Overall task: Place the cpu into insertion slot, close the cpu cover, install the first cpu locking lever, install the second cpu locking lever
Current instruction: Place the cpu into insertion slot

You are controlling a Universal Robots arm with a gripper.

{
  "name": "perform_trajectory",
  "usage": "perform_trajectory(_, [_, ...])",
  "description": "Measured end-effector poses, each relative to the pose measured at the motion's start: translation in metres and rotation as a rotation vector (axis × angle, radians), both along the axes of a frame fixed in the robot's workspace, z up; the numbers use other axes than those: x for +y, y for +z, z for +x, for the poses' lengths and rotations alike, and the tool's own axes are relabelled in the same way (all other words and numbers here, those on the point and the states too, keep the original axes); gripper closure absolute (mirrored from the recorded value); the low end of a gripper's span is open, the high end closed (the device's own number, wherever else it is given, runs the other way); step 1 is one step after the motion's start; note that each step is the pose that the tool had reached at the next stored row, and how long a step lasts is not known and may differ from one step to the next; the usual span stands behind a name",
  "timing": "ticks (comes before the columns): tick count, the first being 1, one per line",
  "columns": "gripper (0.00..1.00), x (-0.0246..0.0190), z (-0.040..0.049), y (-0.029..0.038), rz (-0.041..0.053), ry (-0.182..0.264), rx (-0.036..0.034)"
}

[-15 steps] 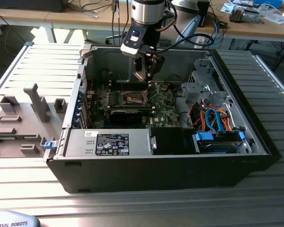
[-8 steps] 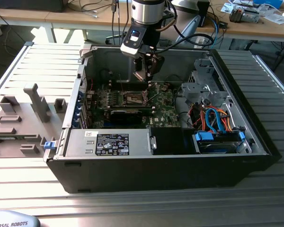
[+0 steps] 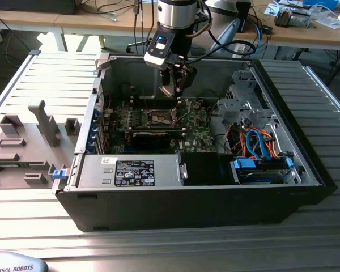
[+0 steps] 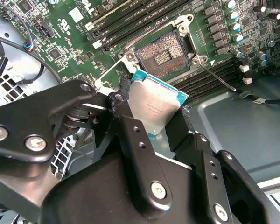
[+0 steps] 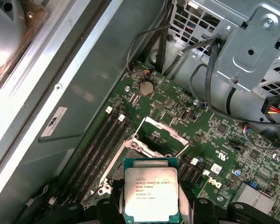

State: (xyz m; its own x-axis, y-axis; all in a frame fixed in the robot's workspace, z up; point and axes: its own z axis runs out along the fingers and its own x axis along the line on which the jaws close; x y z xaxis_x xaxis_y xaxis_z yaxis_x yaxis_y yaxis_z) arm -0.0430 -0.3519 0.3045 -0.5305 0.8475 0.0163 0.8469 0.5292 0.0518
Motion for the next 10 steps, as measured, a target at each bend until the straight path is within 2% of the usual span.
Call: perform_trajectory(10, [0.46,0.0000,0.0000,0.0000,0.0000,-0.007,0.0000])
